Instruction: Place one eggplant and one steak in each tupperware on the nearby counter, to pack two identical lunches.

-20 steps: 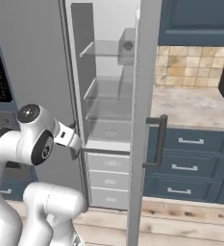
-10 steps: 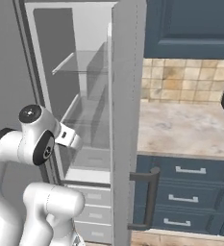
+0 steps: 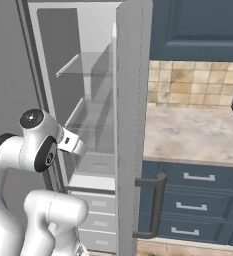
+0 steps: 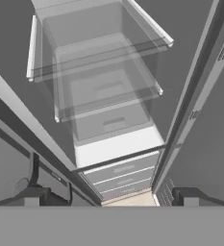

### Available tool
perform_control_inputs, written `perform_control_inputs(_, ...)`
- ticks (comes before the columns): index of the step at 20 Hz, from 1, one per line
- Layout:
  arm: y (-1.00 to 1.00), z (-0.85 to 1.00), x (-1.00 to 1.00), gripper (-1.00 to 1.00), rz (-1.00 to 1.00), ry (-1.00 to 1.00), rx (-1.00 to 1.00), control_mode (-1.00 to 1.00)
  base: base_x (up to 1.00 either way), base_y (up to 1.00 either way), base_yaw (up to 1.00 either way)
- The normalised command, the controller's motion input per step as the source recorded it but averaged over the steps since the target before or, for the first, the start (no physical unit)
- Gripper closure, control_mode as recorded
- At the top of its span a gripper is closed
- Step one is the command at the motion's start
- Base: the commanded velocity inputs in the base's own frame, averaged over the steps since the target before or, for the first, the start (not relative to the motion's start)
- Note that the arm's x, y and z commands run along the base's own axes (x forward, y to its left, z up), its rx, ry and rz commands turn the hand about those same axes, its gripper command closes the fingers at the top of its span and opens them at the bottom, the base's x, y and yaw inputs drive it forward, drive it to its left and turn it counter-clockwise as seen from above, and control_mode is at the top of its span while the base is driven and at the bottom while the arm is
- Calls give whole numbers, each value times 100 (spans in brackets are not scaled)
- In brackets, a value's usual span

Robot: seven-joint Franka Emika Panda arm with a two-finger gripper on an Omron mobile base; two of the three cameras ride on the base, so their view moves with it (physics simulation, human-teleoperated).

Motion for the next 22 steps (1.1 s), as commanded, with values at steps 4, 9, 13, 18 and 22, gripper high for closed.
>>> perform_control_inputs(4,0,0,0,-100,0,0,0,100,-8,-11,0)
perform_control_inputs(9,0,0,0,-100,0,0,0,100,3,-82,0)
perform_control_inputs(13,0,0,0,-100,0,0,0,100,25,-78,13)
perform_control_inputs(18,0,0,0,-100,0,0,0,100,-40,-95,9)
perform_control_inputs(22,0,0,0,-100,0,0,0,100,-12,-16,-1)
